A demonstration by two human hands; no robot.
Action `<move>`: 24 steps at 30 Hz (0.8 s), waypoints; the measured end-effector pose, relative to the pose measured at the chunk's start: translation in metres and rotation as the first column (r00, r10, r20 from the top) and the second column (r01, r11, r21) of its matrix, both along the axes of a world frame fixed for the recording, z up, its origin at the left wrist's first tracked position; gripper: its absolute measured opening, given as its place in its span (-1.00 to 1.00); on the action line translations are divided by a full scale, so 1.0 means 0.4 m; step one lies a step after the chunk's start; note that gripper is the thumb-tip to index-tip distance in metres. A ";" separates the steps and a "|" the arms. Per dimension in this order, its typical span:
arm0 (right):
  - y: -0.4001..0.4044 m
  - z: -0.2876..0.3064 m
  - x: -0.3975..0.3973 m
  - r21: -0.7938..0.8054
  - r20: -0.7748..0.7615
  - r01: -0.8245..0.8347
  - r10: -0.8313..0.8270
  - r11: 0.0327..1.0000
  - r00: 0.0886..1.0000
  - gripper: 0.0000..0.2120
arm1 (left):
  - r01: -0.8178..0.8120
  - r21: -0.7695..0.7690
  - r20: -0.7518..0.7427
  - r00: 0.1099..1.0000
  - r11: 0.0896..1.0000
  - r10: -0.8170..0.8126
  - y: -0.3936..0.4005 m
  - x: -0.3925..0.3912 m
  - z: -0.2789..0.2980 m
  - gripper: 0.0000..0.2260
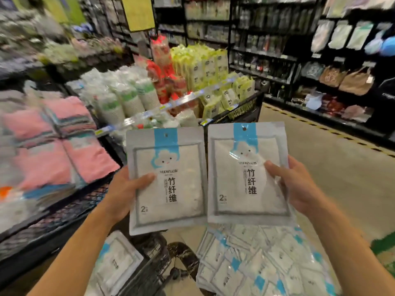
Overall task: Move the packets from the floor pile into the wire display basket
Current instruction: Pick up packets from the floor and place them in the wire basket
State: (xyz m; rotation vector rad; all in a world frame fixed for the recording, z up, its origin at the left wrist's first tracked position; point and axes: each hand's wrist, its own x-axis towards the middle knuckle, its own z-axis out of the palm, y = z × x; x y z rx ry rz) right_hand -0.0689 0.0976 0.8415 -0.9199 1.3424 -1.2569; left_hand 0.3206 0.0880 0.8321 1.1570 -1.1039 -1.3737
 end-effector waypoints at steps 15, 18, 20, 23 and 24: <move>0.051 0.059 0.365 -0.046 -0.035 -0.555 0.554 0.830 0.832 -0.78 | -0.574 0.044 -0.018 0.818 0.818 0.575 0.599 0.211 0.047 -0.59; 0.095 0.067 0.475 -0.029 -0.046 -0.637 0.636 0.770 0.770 -0.76 | -0.642 0.066 -0.005 0.766 0.764 0.643 0.692 0.284 0.039 -0.70; 0.124 0.069 0.549 -0.023 -0.055 -0.668 0.666 0.744 0.744 -0.77 | -0.673 0.077 0.009 0.738 0.735 0.675 0.741 0.339 0.032 -0.69; 0.163 0.066 0.665 -0.019 -0.060 -0.687 0.685 0.727 0.726 -0.79 | -0.694 0.087 0.054 0.719 0.714 0.693 0.805 0.434 0.013 -0.70; 0.174 0.062 0.705 -0.018 -0.058 -0.687 0.686 0.726 0.726 -0.79 | -0.696 0.087 0.069 0.718 0.713 0.693 0.826 0.467 0.005 -0.71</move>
